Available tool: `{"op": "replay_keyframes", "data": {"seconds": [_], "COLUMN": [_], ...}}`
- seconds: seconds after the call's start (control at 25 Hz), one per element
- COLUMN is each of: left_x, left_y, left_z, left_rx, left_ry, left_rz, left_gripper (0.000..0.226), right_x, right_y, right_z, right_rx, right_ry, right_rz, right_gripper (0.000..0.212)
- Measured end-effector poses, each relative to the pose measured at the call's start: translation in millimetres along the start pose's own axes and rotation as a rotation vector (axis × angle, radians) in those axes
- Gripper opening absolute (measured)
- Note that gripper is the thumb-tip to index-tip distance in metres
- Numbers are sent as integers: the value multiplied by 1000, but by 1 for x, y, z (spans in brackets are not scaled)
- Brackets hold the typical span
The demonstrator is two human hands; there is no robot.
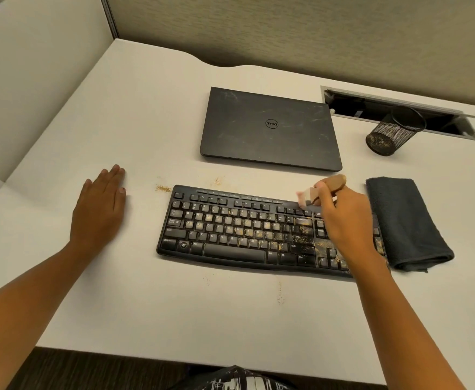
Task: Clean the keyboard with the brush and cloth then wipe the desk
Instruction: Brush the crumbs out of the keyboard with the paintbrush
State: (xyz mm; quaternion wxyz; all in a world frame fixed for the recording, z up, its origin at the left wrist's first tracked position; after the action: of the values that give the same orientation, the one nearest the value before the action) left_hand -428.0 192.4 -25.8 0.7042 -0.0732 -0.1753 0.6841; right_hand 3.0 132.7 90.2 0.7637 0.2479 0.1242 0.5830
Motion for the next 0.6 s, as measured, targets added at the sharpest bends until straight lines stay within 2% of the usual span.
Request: {"op": "replay_keyframes", "data": {"seconds": [0.32,0.48,0.6], "left_x": [0,-1,0], "left_y": [2,3,2], "left_z": [0,-2,-1], "left_rx": [8,5,10], "left_ry": [12,13,13], "left_rz": [0,3,1], "left_gripper": [58,58,58], "right_x": [-3,-3,-1], "right_y": [-2,-10,-15], "right_z": [-3,3,8], "right_rx": [22,15,46], "right_ry": [32,-48,-12], "right_rz": [-33,-56,-42], "right_gripper": [38,39,42]}}
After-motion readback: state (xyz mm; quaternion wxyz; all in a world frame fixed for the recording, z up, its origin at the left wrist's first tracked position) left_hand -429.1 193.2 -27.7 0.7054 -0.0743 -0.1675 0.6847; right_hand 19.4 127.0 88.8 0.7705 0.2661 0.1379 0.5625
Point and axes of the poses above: each hand's wrist, its own x-axis towards the middle knuckle, its own z-axis out of the back of the hand, y = z × x, the point moved 4 cm from there along x, towards the middle knuckle, and after that the axes turned 4 degrees about y, right-handed, at the moved point
